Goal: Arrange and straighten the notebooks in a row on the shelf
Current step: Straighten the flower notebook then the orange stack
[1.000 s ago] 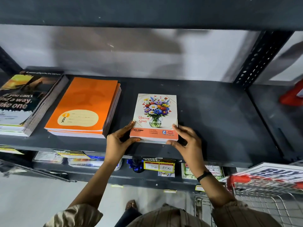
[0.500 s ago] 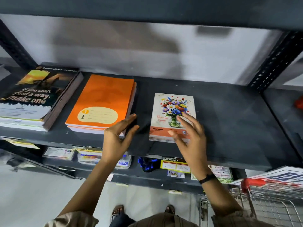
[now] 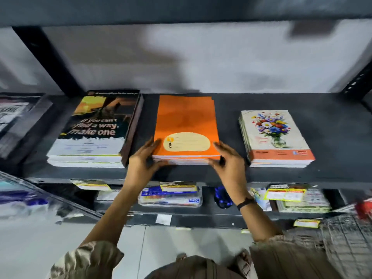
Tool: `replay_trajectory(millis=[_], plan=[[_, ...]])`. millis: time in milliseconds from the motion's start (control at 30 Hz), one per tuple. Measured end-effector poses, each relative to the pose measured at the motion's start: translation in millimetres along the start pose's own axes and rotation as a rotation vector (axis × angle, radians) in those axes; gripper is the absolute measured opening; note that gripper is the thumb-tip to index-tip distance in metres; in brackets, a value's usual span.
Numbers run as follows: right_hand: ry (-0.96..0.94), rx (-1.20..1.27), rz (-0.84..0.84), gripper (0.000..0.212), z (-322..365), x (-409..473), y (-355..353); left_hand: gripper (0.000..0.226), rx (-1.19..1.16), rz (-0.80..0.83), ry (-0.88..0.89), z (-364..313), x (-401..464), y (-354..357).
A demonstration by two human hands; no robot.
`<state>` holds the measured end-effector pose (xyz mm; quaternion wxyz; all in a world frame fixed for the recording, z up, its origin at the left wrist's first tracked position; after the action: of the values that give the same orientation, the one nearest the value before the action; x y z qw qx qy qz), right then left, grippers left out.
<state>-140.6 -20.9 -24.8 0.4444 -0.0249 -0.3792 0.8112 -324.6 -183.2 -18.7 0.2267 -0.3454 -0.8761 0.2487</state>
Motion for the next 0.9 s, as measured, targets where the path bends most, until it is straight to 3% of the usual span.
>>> replay_trajectory(millis=[100, 433, 667, 900], plan=[[0.007, 0.052, -0.051, 0.047, 1.4, -5.5, -2.7, 0.060, -0.130, 0.014, -0.020, 5.2, 3.8, 0.3], [0.096, 0.171, -0.115, 0.038, -5.2, -14.0, 1.3, 0.057, -0.128, -0.049, 0.033, 9.4, 1.4, 0.0], [0.092, 0.147, -0.046, 0.041, -6.4, -9.3, -2.2, 0.053, -0.165, -0.098, -0.013, 6.7, -3.2, 1.4], [0.094, 0.165, -0.100, 0.039, -6.1, -10.5, -2.6, 0.051, -0.171, -0.171, -0.030, 6.9, -7.8, 4.4]])
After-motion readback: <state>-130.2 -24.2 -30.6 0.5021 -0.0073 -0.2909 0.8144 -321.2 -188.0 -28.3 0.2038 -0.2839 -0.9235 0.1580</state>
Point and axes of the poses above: each hand's wrist, its own x-axis towards the middle knuckle, its own y-axis out of the palm, z = x × y, the point moved 6 cm from there along x, towards the middle knuckle, and after that the axes turned 5 degrees about -x, right-handed, at the moved point
